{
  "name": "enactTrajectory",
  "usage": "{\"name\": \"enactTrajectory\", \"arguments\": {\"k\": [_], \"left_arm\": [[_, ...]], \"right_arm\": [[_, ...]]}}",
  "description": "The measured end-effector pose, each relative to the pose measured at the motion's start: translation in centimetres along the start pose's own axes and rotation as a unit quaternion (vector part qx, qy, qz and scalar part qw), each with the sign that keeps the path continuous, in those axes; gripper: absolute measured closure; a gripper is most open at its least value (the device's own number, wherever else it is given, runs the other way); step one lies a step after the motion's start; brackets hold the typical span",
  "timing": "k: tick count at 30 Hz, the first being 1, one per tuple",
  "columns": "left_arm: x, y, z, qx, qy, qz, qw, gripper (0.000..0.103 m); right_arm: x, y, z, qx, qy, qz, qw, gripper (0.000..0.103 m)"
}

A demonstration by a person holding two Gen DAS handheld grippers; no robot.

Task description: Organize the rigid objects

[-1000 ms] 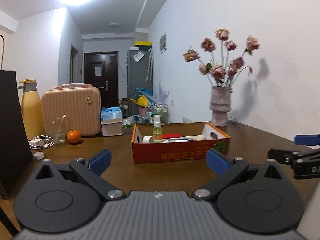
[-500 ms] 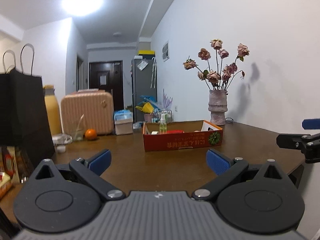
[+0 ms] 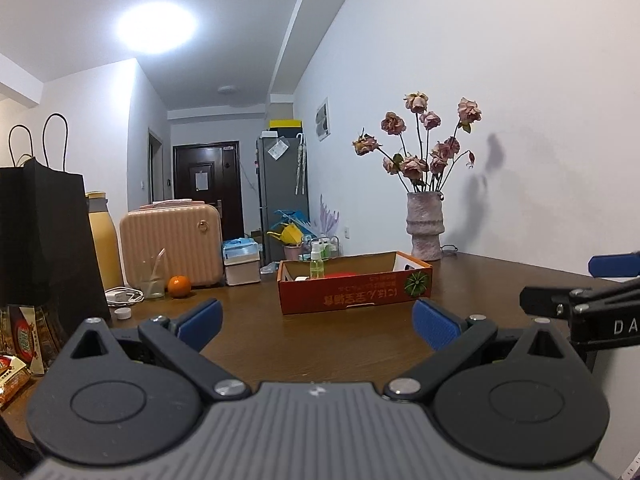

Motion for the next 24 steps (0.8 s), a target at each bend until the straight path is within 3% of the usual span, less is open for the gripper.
{"name": "enactTrajectory", "arguments": {"k": [24], "left_arm": [[-0.11, -0.36, -0.28, -0.002, 0.005, -0.006, 1.0, 0.0]], "right_arm": [[0.01, -0.31, -0.2, 0.002, 0.003, -0.006, 1.0, 0.0]]}}
Point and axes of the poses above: each gripper's, at about its wrist camera, not at the fingertips, and y roughly against the way its jaws point, z to its right, x to its top, the point moved 6 cm from there along -y, roughly the way its jaws point, and after that the axes turned 9 degrees about -z, right-handed, at the moved point
